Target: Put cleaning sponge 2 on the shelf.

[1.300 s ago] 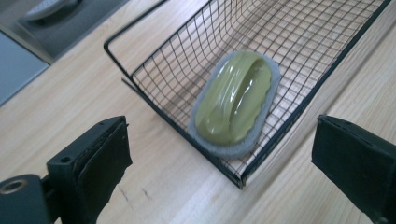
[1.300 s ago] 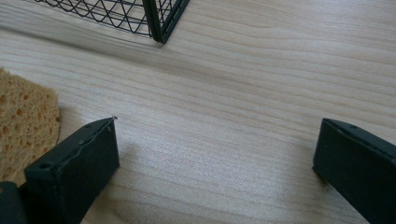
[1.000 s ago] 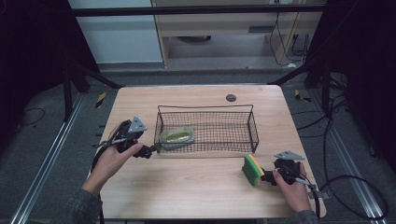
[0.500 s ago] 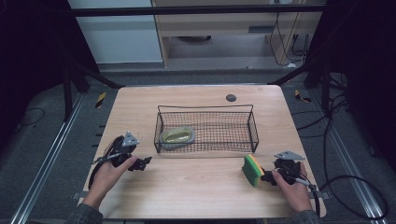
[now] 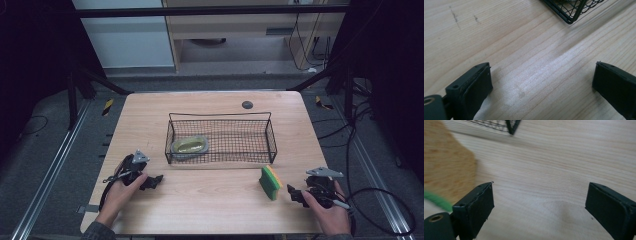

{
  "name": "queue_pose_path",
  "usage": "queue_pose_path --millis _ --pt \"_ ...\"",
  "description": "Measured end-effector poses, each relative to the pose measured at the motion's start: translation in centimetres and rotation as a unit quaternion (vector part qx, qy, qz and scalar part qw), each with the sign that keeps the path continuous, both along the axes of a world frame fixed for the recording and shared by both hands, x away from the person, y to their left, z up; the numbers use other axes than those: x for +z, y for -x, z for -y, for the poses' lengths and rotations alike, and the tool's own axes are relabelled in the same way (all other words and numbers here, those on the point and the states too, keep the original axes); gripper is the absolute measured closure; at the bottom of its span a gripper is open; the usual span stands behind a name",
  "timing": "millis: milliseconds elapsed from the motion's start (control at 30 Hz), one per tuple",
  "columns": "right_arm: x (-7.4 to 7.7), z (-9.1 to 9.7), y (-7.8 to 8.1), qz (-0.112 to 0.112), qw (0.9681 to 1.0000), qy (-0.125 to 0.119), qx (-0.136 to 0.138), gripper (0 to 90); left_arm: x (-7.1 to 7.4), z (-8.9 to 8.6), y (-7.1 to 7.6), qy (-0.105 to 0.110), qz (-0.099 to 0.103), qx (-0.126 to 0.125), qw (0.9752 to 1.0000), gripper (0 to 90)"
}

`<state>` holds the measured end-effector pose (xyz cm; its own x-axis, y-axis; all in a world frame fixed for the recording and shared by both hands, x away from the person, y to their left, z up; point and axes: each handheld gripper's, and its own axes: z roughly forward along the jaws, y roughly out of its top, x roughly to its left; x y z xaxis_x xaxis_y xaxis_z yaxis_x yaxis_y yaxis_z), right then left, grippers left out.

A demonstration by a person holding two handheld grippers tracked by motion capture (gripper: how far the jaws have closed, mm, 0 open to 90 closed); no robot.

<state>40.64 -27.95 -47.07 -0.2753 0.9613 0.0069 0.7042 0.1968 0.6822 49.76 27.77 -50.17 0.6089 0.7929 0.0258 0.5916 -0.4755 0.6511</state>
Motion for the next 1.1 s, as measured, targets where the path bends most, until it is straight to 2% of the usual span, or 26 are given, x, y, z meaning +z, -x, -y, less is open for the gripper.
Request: queue_pose_path --millis 33,67,100,167,267,400,567,633,867,967,1100 --pt "0.0 0.0 0.0 0.000 1.0000 0.000 0.000 9.9 -0.2 -0.2 0.1 0.005 0.008 0.001 1.0000 0.5" --pt "1.0 -0.3 0.8 0.001 1.0000 0.005 0.006 10.2 -0.3 -0.2 0.2 0.010 0.014 0.004 0.9998 0.0" --pt "1.0 -0.3 0.8 0.001 1.0000 0.005 0.006 10.2 -0.4 -0.2 0.3 0.017 0.020 0.008 0.9996 0.0" --pt "2.0 -0.8 1.5 -0.006 0.9998 0.010 0.015 10.6 -0.7 -0.3 0.5 0.024 0.032 0.014 0.9991 0.0" --pt "3.7 -1.9 2.1 -0.025 0.9990 0.027 0.027 11.4 -0.7 -0.2 0.6 0.025 0.032 0.020 0.9990 0.0" --pt "6.1 -3.2 2.3 -0.045 0.9976 0.036 0.040 13.4 -0.7 -0.2 0.7 0.025 0.032 0.021 0.9989 0.0" --pt "8.9 -4.8 1.9 -0.067 0.9949 0.055 0.051 14.5 -0.7 -0.2 0.7 0.025 0.032 0.023 0.9989 0.0" --pt "9.7 -5.5 1.1 -0.079 0.9933 0.061 0.060 15.5 -0.7 -0.2 0.7 0.025 0.032 0.023 0.9989 0.0" --pt "10.3 -6.9 -0.8 -0.098 0.9901 0.061 0.080 21.4 -0.7 -0.2 0.8 0.025 0.032 0.026 0.9988 0.0" --pt "10.1 -7.7 -1.6 -0.109 0.9881 0.058 0.092 24.3 -0.7 -0.2 0.7 0.025 0.032 0.026 0.9988 0.0" --pt "9.4 -8.6 -2.9 -0.122 0.9865 0.055 0.094 28.1 -0.7 -0.2 0.7 0.025 0.032 0.026 0.9988 0.0"
